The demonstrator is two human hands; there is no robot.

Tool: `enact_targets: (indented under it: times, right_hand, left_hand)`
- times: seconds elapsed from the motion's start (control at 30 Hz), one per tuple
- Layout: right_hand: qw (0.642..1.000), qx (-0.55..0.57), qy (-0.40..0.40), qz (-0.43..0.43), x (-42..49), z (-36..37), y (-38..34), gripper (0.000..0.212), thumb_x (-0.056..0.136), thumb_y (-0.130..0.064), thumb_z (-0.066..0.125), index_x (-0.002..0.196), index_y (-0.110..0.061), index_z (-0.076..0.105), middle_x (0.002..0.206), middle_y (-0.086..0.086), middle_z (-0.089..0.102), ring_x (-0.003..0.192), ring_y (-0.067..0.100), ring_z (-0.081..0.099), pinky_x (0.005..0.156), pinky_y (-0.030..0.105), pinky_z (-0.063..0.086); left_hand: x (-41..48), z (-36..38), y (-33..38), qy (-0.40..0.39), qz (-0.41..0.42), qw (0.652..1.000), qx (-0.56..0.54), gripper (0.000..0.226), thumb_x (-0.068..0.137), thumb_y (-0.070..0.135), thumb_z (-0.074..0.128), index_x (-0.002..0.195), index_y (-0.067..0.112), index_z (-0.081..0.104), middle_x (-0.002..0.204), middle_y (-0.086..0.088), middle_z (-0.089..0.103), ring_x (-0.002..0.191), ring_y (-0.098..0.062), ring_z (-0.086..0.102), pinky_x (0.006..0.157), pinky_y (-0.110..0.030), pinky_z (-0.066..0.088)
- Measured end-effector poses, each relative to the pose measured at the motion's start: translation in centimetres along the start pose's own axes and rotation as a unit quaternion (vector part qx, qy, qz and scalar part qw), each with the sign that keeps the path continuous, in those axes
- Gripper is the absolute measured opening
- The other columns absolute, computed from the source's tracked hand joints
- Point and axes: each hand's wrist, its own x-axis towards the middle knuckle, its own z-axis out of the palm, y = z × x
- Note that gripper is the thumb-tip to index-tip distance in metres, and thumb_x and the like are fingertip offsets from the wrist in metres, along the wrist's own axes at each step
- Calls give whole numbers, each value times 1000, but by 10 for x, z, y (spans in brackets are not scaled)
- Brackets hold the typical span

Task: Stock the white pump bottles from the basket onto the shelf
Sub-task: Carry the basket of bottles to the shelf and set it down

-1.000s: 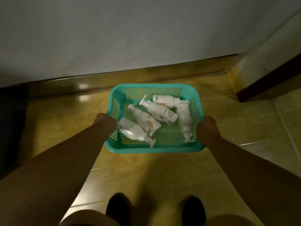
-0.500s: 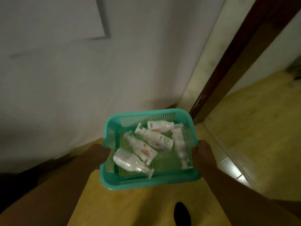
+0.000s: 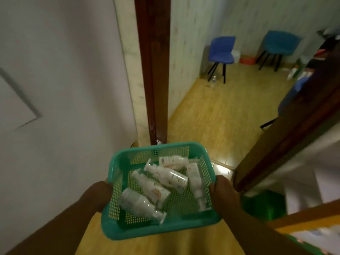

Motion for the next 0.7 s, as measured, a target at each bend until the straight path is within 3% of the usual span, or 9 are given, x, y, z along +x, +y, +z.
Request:
enact_targets:
  times: [0.1,0.17,0.27,0.33,0.43,0.5,0.6,0.7]
  right_hand:
    - [999,30,25,34,-23,-30,35,12,102,-26,46,96,-18,54,91,3,58,75,14,60,65,33,54]
    - [996,40,43,60,-39,-51,58,11,102,-22,49,96,-16,56,89,5,62,77,18,63,71,38,58]
    - [993,35,76,80,-63,-82,96,11,101,-19,53,90,-18,53,83,2,61,68,8,58,57,21,48]
    - [992,31,82,89,-80,-102,124,14,101,-19,54,88,-19,48,78,-4,53,67,9,55,54,17,39]
    - [991,23,85,104,-106,-132,174,9,99,-18,56,96,-11,52,82,2,51,77,25,54,62,27,37]
    - [988,20,87,123,-125,-150,208,13,98,-20,57,99,-8,54,89,7,52,81,26,51,69,31,34]
    - [981,19,104,161,-158,-174,258,23,97,-24,58,100,-2,58,90,19,61,85,38,61,67,34,34]
    - [973,30,127,193,-196,-201,304,25,95,-26,58,101,-1,61,96,24,65,88,40,63,68,36,39]
  left_hand:
    - [-14,19,35,-22,43,999,3,38,100,39,41,89,17,70,95,-5,67,81,-13,65,66,-20,46]
    - [-25,33,57,-23,64,998,-10,37,100,38,45,103,13,72,106,-8,67,88,-16,62,74,-23,45]
    - [-48,53,93,-8,100,994,-32,40,102,33,42,99,6,72,91,-7,65,75,-14,59,73,-28,44]
    - [-66,65,116,-7,128,991,-35,45,103,38,40,93,7,72,89,-9,68,73,-15,60,72,-30,48]
    - [-98,87,152,17,175,984,-31,44,103,37,40,103,1,65,103,-18,65,94,-33,63,84,-37,49]
    - [-122,106,176,23,210,977,-25,41,104,34,39,92,1,59,93,-16,62,89,-32,62,80,-38,49]
    - [-153,136,208,-13,237,971,-11,50,104,38,33,84,3,63,80,-14,64,75,-29,63,69,-37,51]
    - [-187,166,243,-39,258,965,-35,50,103,42,37,86,4,65,85,-18,67,82,-34,66,75,-44,55]
